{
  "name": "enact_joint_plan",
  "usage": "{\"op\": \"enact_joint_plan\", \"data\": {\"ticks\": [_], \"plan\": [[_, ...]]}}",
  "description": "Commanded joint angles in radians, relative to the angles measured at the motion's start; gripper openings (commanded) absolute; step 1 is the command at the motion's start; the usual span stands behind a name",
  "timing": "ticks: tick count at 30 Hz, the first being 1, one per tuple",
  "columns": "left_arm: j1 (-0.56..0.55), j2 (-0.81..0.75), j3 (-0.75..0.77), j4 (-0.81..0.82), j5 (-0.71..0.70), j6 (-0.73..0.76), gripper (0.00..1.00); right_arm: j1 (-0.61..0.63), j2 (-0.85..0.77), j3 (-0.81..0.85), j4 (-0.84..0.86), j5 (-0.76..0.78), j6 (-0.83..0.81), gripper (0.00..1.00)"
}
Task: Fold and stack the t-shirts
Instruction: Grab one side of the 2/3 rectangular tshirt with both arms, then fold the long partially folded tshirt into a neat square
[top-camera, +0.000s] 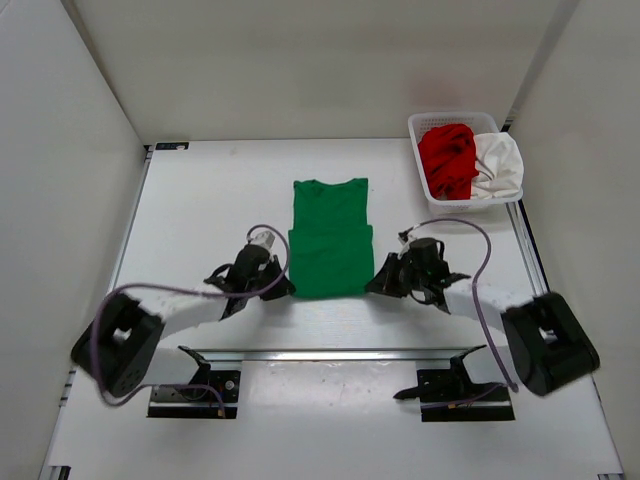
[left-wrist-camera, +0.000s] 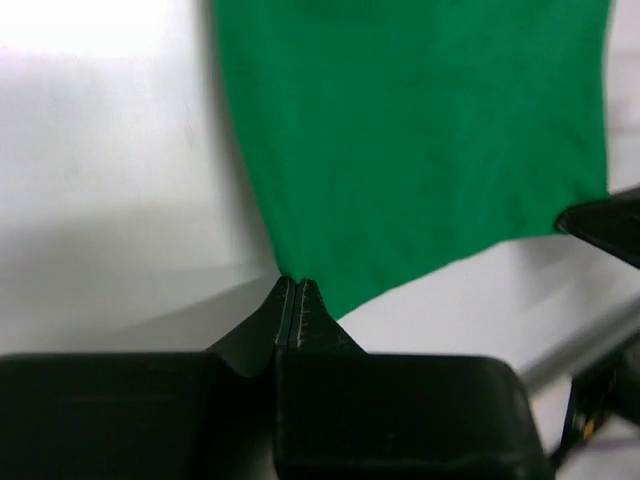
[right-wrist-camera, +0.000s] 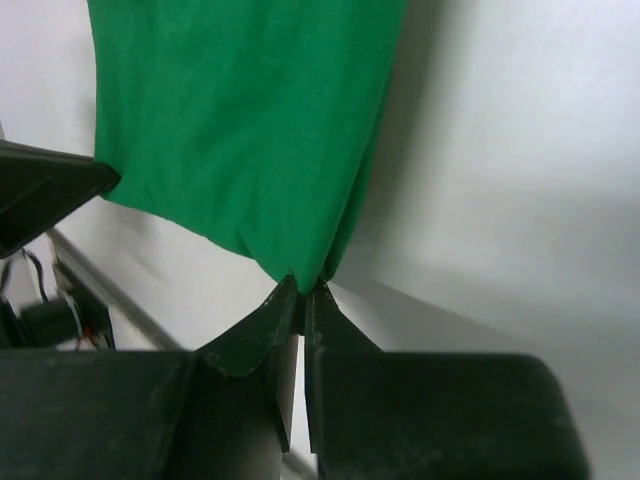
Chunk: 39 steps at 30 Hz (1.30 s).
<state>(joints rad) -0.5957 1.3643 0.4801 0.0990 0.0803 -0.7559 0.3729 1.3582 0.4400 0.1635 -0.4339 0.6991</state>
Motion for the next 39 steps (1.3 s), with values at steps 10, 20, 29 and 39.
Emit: {"op": "enact_joint_plan", "data": {"ticks": [10,20,29,39], "plan": [[-0.070,-0.734,-0.053,-0.486,-0.050,-0.079,0.00,0.276,-0.476,0.076,-0.452,0.255,0.058,0.00],[0.192,-0.176,0.411,-0.250,0.070,0.047,0.00,-0.032,0.045,0.593,-0.374,0.069,-0.151,0.00],[0.326,0.318,0.705,-0.203,0.062,0.049,0.11,-0.132,0.597,1.138,-0.476,-0.043,-0.194,0.01],[0.395,0.466,0.881,-0.148,0.115,-0.006,0.48,-0.158,0.756,1.416,-0.605,0.000,-0.230,0.32]]}}
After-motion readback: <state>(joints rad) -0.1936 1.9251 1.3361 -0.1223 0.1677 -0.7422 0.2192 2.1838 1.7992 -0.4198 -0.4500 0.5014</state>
